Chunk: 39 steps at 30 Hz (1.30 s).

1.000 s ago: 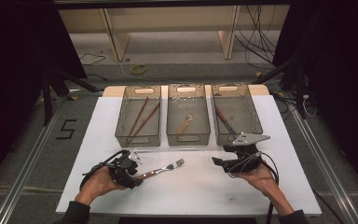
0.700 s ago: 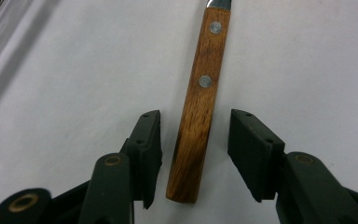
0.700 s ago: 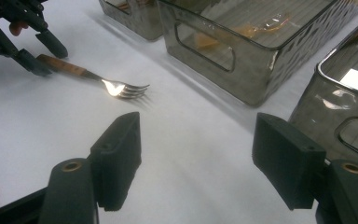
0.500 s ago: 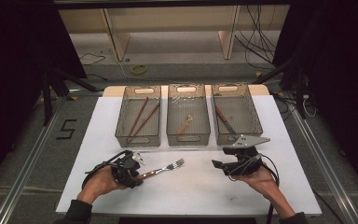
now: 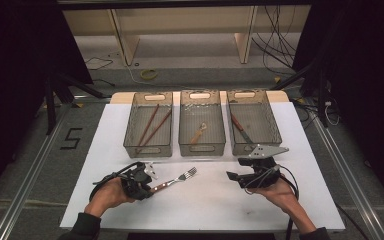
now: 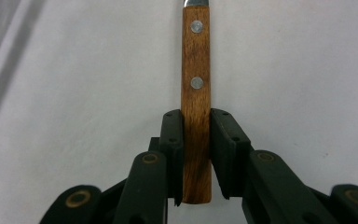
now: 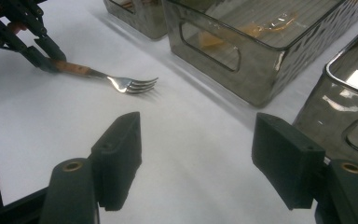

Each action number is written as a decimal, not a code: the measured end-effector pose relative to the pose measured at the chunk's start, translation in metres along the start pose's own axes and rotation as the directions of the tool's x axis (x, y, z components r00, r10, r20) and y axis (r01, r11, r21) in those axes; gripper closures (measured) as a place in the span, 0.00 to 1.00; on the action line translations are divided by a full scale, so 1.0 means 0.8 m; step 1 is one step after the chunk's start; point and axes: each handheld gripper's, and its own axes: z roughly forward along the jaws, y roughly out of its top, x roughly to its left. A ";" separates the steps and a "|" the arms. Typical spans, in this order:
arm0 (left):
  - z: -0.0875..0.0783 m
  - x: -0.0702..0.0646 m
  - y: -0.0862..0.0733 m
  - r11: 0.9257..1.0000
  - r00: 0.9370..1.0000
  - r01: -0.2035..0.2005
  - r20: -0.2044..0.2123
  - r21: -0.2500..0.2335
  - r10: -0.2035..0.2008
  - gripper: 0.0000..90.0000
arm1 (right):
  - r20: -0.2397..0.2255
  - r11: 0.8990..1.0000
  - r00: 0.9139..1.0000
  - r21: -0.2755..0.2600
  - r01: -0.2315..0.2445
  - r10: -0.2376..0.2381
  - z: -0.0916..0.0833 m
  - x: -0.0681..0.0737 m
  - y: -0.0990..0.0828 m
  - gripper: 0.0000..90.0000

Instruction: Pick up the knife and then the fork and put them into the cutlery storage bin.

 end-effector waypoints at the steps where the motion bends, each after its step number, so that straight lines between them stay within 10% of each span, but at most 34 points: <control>1: 0.000 -0.001 0.000 1.000 1.000 -0.010 -0.005 -0.008 0.010 0.83 | 0.000 1.000 1.000 -0.002 -0.001 0.001 0.000 0.000 0.000 0.38; 21: -0.017 -0.036 0.035 0.988 0.991 -0.134 0.000 -0.072 0.134 0.84 | -0.108 0.993 0.987 -0.010 0.120 -0.120 0.018 0.046 0.025 0.38; 39: -0.018 -0.059 0.094 0.961 0.963 -0.270 -0.003 -0.066 0.270 0.84 | -0.168 0.945 0.936 0.063 0.322 -0.308 0.049 0.082 0.026 0.39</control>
